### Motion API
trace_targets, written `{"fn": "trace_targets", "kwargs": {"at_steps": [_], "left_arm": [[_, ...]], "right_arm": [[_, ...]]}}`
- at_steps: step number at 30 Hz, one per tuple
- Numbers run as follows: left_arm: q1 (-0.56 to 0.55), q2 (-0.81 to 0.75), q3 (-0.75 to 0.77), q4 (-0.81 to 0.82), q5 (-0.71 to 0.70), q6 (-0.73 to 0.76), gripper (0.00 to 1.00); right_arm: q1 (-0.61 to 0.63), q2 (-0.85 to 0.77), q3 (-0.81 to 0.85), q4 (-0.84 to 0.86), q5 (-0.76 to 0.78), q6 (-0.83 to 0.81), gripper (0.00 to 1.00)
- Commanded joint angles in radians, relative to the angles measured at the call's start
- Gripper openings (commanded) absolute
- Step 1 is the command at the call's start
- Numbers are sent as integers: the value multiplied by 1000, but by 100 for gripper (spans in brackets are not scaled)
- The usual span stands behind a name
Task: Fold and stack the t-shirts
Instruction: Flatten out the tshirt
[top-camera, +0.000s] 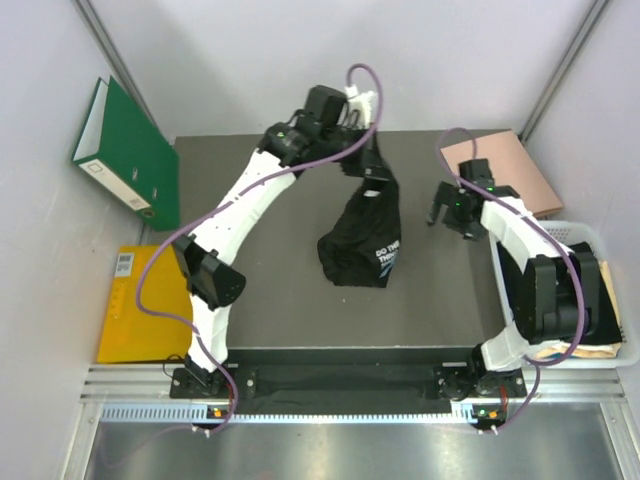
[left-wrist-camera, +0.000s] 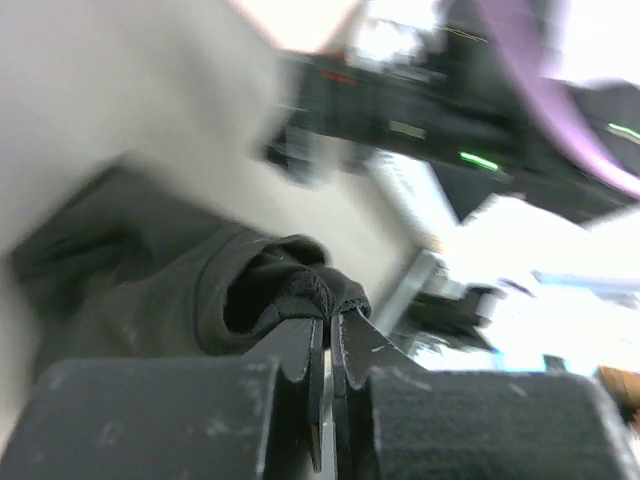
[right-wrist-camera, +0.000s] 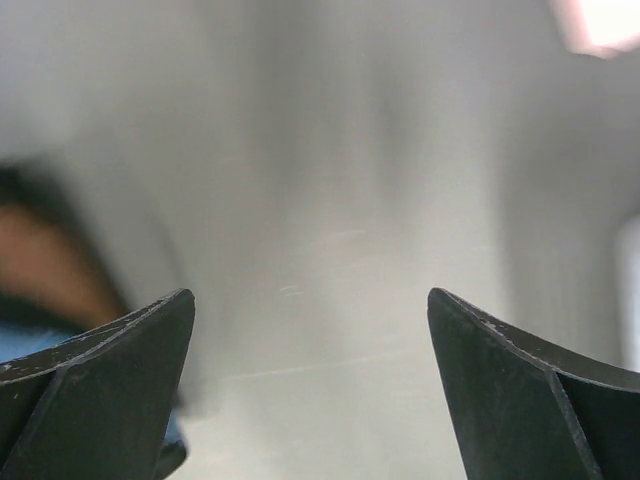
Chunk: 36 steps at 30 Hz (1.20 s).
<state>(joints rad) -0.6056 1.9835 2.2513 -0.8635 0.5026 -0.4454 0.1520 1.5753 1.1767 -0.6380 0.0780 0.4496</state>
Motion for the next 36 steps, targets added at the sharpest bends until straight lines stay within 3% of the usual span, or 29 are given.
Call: {"fn": "trace_targets", "kwargs": {"at_steps": [1, 3, 6, 10, 12, 15, 18, 23, 26, 29, 31, 36], "left_arm": [[-83, 76, 198, 164, 258, -174, 0], [-92, 69, 218, 366, 355, -277, 0], [-65, 11, 221, 622, 376, -441, 0], [73, -66, 221, 793, 381, -665, 0], [168, -84, 220, 813, 395, -702, 0], [266, -143, 180, 703, 381, -629, 0], [357, -210, 108, 475, 300, -466, 0], [478, -267, 90, 107, 21, -207, 0], [487, -285, 131, 17, -117, -110, 0], [486, -287, 143, 35, -84, -113, 0], [477, -272, 137, 93, 15, -162, 0], [371, -204, 143, 243, 187, -252, 0]], "right_arm": [[-123, -101, -46, 26, 11, 26, 100], [-166, -115, -64, 26, 9, 18, 100], [-201, -123, -83, 28, 11, 5, 100], [-206, -127, -110, 38, 0, 6, 100], [-206, -123, -130, 57, -15, 14, 100], [-204, -115, -143, 78, -27, 23, 100], [-204, -106, -138, 89, -37, 23, 100], [-204, -109, -115, 90, -27, -5, 99], [-204, -109, -112, 87, -21, -22, 100], [-204, -109, -123, 98, -20, -22, 100], [-204, -103, -126, 103, -23, -20, 100], [-206, -97, -132, 112, -27, -9, 100]]}}
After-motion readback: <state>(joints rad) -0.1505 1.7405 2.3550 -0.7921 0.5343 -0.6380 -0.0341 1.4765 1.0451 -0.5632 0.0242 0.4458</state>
